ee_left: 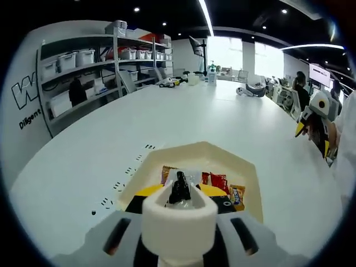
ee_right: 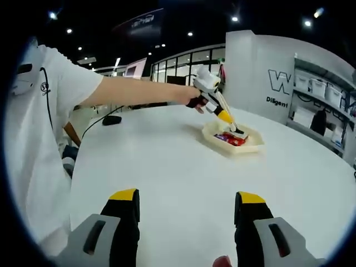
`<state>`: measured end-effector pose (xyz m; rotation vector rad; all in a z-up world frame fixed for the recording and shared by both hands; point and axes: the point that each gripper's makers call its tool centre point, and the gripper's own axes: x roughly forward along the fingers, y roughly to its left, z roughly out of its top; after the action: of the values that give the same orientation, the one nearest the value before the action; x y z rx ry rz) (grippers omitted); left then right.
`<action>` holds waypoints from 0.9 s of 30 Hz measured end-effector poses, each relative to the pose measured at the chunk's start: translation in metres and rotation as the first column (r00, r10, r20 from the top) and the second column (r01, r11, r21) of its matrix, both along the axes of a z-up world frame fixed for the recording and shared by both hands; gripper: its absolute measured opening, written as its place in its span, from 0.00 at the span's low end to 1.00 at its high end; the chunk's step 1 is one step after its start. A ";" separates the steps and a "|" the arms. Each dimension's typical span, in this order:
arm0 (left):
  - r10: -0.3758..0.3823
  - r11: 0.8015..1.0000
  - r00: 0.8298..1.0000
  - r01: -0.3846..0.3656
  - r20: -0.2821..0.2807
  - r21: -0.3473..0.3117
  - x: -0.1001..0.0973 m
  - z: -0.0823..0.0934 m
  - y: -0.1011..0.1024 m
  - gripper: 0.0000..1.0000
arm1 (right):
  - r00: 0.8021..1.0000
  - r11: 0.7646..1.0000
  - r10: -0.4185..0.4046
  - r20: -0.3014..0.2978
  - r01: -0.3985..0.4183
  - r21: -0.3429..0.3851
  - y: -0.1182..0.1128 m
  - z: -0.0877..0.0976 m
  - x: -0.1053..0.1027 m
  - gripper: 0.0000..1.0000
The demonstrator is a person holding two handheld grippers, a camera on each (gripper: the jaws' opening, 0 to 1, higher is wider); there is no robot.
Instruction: Place the target food into the container with the food tongs after gripping and lifting it, then release it inside without dropping or visibly crushing the food.
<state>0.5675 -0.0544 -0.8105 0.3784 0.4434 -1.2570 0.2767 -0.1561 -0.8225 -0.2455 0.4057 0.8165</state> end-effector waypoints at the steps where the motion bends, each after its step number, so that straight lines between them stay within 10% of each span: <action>1: -0.003 1.000 1.000 0.003 -0.001 0.000 0.000 0.000 0.000 0.19 | 1.000 1.000 0.001 0.000 -0.001 -0.001 0.000 0.000 0.000 0.67; 27: -0.024 1.000 0.999 0.024 0.033 0.003 -0.006 0.007 -0.001 0.22 | 1.000 1.000 0.005 0.007 -0.005 -0.009 0.001 0.005 0.002 0.67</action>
<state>0.5620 -0.0550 -0.8037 0.4067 0.4138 -1.2716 0.2783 -0.1546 -0.8171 -0.2583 0.4024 0.8190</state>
